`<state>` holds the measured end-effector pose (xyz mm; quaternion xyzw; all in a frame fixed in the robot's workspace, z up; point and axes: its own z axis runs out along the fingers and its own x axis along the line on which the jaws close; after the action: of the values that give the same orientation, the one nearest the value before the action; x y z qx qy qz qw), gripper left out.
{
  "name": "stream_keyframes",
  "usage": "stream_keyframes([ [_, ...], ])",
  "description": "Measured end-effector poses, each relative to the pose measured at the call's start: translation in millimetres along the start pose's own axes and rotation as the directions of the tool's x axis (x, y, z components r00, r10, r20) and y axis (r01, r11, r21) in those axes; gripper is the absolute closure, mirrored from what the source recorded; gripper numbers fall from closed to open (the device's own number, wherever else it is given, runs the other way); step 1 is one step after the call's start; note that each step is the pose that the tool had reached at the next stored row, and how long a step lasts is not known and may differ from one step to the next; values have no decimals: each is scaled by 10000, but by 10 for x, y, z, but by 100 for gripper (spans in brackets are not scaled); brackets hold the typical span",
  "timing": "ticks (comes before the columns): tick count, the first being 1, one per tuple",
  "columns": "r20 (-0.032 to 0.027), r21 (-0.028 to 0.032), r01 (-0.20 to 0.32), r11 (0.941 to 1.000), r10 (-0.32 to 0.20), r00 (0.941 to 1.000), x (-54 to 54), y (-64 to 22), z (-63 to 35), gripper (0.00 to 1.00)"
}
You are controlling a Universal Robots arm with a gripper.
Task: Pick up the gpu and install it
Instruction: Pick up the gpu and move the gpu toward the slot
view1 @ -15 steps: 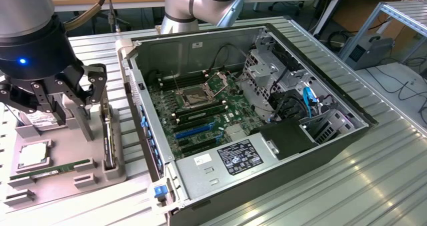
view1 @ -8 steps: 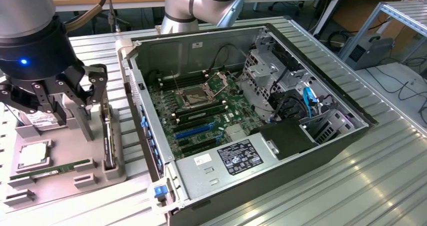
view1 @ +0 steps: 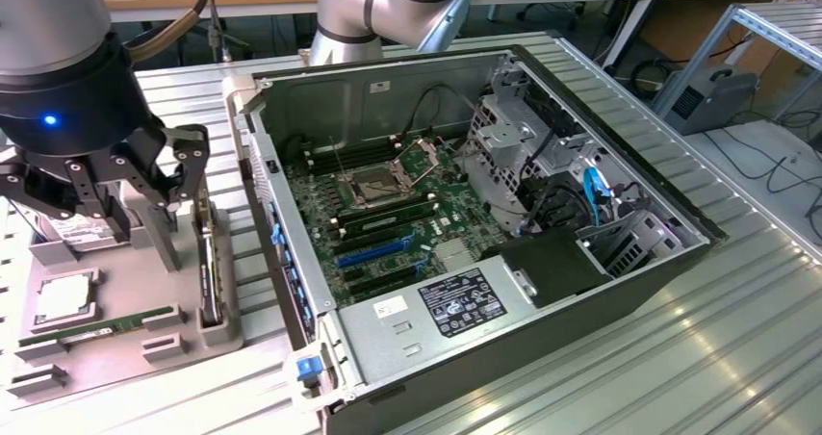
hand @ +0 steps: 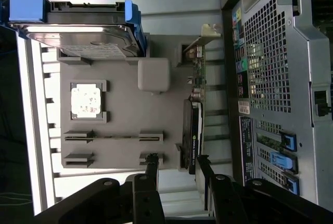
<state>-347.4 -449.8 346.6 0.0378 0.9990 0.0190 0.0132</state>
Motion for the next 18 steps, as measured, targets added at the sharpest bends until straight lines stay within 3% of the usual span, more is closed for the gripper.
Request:
stream_keyframes([
  [18, 1, 21, 0, 10000, 0, 10000, -30, 1, 29, 58],
])
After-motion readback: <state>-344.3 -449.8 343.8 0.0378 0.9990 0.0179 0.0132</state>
